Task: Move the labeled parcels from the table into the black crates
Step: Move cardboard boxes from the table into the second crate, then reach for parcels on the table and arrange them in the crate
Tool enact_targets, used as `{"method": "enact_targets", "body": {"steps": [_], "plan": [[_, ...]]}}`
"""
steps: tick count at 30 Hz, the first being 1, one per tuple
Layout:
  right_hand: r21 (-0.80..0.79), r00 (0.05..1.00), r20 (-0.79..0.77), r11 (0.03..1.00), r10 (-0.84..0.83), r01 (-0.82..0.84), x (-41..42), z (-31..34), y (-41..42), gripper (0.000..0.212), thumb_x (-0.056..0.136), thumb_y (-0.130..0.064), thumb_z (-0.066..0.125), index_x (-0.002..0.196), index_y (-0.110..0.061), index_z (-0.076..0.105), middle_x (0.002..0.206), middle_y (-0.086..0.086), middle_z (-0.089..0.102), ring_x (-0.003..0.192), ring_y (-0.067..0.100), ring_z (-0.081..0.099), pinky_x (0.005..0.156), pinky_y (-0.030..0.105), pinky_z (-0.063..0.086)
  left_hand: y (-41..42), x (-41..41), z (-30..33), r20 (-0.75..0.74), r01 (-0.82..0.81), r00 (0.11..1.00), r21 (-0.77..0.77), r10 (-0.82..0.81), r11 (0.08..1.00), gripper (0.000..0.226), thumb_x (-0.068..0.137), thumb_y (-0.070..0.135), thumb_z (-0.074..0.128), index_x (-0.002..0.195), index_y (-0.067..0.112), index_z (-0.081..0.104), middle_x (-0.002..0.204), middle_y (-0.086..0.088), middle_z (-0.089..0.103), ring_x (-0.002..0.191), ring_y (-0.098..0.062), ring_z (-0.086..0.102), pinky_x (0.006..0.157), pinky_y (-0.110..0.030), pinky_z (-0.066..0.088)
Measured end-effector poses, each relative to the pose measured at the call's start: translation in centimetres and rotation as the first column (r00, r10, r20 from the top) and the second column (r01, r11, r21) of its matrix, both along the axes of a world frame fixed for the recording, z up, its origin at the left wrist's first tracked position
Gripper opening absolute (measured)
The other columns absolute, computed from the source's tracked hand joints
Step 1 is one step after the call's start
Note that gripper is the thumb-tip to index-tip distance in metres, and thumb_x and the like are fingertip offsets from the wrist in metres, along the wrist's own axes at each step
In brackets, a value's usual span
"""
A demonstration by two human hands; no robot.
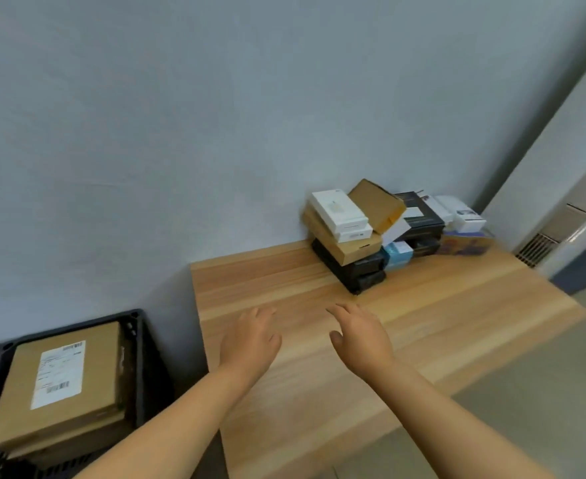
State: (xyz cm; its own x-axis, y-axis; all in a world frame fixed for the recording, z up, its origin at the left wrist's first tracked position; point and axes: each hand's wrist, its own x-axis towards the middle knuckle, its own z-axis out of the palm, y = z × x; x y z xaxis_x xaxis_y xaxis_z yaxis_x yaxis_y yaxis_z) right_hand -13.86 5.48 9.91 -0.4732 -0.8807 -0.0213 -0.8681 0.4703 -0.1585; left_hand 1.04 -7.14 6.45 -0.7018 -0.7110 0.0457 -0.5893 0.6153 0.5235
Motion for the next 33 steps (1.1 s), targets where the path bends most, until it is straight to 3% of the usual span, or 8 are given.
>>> {"method": "enact_targets", "body": {"steps": [4,15,26,33], "plan": [[-0.037,0.997,-0.008,0.996,-0.077,0.077,-3.8,2.7,3.9,0.048,0.095,-0.023,0.049,0.142,-0.025,0.04,0.141,-0.005,0.043,0.128,0.015,0.039,0.105,0.028,0.034,2.6,-4.0,2.6,0.019,0.0,1.0,-0.039,0.001,0.999,0.047,0.091,0.032,0.049,0.137,0.026,0.043,0.134,0.005,0.049,0.122,-0.016,0.045,0.085,-0.028,0.042],[-0.073,0.993,0.008,0.99,-0.117,0.117,-11.9,3.5,6.4,0.046,0.095,-0.022,0.051,0.139,-0.028,0.043,0.143,-0.008,0.042,0.132,0.013,0.034,0.107,0.028,0.032,2.0,-13.7,3.7,-0.079,-0.023,0.997,0.039,0.026,0.999,0.05,0.092,0.032,0.053,0.14,0.022,0.042,0.142,0.003,0.044,0.131,-0.015,0.039,0.097,-0.032,0.041],[-0.054,1.0,-0.023,0.999,-0.002,0.0,-23.5,5.1,-2.1,0.041,0.093,-0.023,0.052,0.133,-0.027,0.051,0.135,-0.007,0.049,0.127,0.013,0.039,0.103,0.028,0.036,-5.2,-24.8,4.2,-0.133,-0.181,0.966,0.262,0.221,0.948,0.049,0.093,0.039,0.052,0.138,0.022,0.044,0.137,0.002,0.051,0.123,-0.018,0.049,0.095,-0.036,0.047],[-0.09,0.998,0.032,0.994,0.062,-0.059,-28.1,4.2,-6.5,0.041,0.093,-0.021,0.053,0.134,-0.027,0.052,0.137,-0.008,0.049,0.128,0.012,0.039,0.106,0.026,0.034,-9.3,-29.8,4.5,-0.045,-0.26,0.951,0.415,0.305,0.872,0.049,0.096,0.04,0.046,0.136,0.012,0.043,0.134,-0.005,0.053,0.115,-0.023,0.054,0.08,-0.029,0.041]]}}
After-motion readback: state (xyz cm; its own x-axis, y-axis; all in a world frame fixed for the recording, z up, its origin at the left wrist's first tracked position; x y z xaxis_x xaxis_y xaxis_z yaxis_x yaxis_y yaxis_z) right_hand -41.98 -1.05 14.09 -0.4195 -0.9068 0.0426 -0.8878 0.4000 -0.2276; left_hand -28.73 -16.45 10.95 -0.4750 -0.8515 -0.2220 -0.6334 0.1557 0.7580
